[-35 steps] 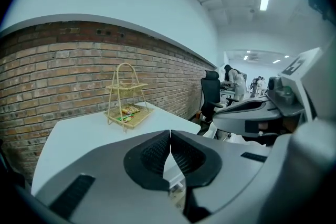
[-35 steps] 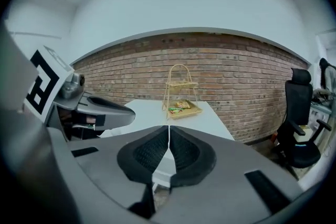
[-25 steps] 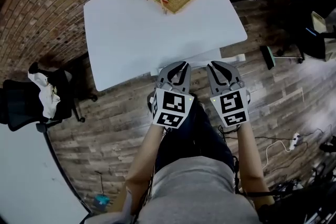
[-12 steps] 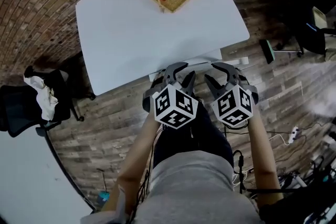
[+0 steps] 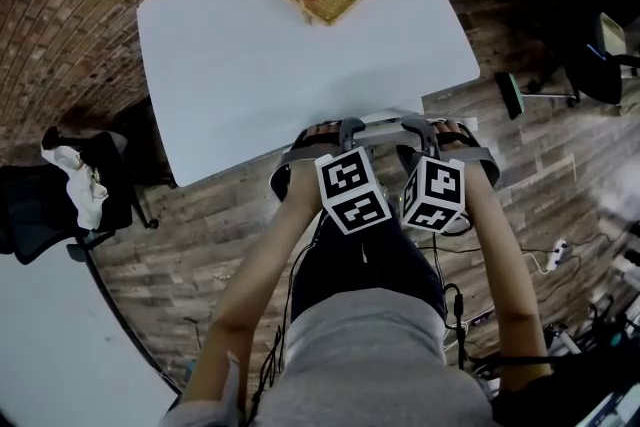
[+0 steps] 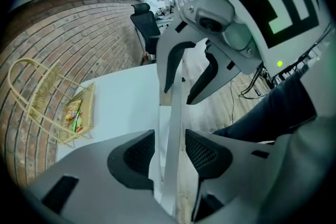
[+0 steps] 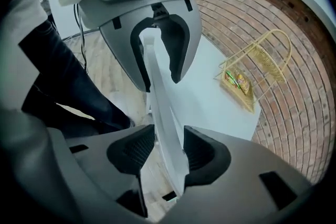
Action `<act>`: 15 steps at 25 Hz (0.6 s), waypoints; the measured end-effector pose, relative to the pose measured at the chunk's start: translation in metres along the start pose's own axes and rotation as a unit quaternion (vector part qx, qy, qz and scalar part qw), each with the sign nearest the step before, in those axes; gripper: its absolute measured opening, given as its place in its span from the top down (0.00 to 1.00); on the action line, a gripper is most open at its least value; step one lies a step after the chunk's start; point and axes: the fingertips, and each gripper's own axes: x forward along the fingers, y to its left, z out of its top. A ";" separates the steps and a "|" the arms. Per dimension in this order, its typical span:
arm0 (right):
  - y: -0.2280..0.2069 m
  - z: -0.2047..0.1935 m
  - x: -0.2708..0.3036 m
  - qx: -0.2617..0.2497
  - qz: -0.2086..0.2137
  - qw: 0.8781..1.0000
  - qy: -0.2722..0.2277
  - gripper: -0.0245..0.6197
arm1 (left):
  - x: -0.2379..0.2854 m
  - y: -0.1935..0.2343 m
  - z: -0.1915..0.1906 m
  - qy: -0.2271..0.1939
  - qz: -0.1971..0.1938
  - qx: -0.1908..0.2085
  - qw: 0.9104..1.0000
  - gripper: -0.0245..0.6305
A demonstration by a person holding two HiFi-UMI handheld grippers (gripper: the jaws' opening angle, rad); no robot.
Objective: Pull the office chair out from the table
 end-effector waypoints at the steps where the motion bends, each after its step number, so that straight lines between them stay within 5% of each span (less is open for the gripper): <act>1: -0.001 -0.001 0.002 -0.008 0.001 1.000 0.006 0.68 | 0.004 -0.001 -0.002 0.009 -0.003 0.006 1.000 0.67; 13: 0.005 -0.003 0.030 -0.087 0.038 0.994 0.044 0.75 | 0.034 -0.017 -0.016 0.065 -0.066 0.017 0.996 0.68; 15: 0.008 -0.003 0.031 -0.101 0.041 0.993 0.044 0.79 | 0.035 -0.014 -0.017 0.063 -0.057 0.023 0.996 0.74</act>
